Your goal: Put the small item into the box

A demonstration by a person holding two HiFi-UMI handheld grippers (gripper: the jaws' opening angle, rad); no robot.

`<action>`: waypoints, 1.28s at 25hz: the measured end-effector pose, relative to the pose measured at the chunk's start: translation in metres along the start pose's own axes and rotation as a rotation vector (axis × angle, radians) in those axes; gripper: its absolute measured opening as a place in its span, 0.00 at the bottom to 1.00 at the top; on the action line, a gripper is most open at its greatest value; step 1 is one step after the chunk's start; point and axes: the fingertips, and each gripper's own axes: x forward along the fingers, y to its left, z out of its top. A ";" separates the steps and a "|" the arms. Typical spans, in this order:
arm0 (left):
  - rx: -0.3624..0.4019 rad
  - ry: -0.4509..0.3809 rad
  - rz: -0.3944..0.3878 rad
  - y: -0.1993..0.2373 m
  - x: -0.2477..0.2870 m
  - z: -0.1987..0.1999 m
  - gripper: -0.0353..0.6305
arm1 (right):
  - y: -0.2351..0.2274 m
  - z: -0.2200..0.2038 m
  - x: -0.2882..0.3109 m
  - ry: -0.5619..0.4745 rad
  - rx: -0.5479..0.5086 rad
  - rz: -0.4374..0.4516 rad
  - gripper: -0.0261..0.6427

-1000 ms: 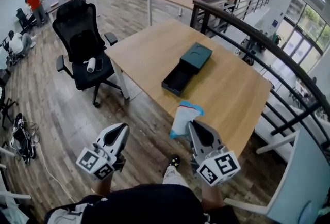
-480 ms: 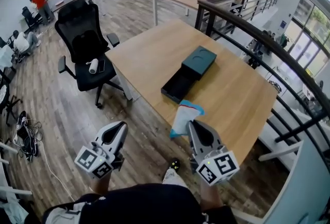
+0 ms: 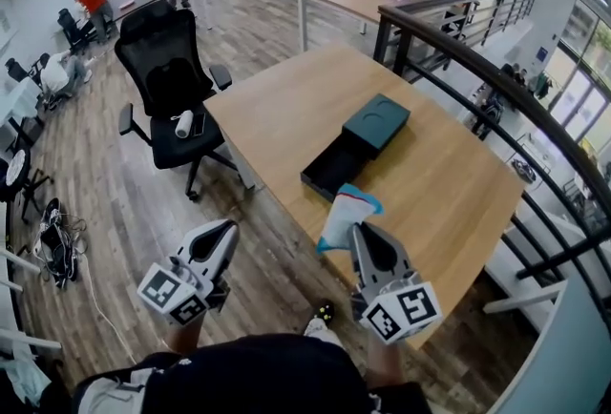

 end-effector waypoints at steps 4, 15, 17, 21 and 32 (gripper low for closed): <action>0.014 0.006 0.007 0.001 0.018 0.004 0.09 | -0.016 0.005 0.007 -0.006 0.010 0.007 0.08; 0.014 0.007 -0.028 -0.006 0.075 -0.004 0.09 | -0.064 0.012 0.010 -0.012 0.008 -0.014 0.08; 0.010 0.012 -0.040 -0.009 0.088 -0.007 0.09 | -0.074 0.014 0.008 -0.013 0.004 -0.024 0.08; 0.011 0.019 -0.076 -0.019 0.115 -0.013 0.09 | -0.098 0.017 0.002 -0.015 0.000 -0.049 0.08; -0.013 0.051 -0.133 -0.021 0.152 -0.033 0.09 | -0.127 0.004 -0.006 0.006 0.007 -0.101 0.08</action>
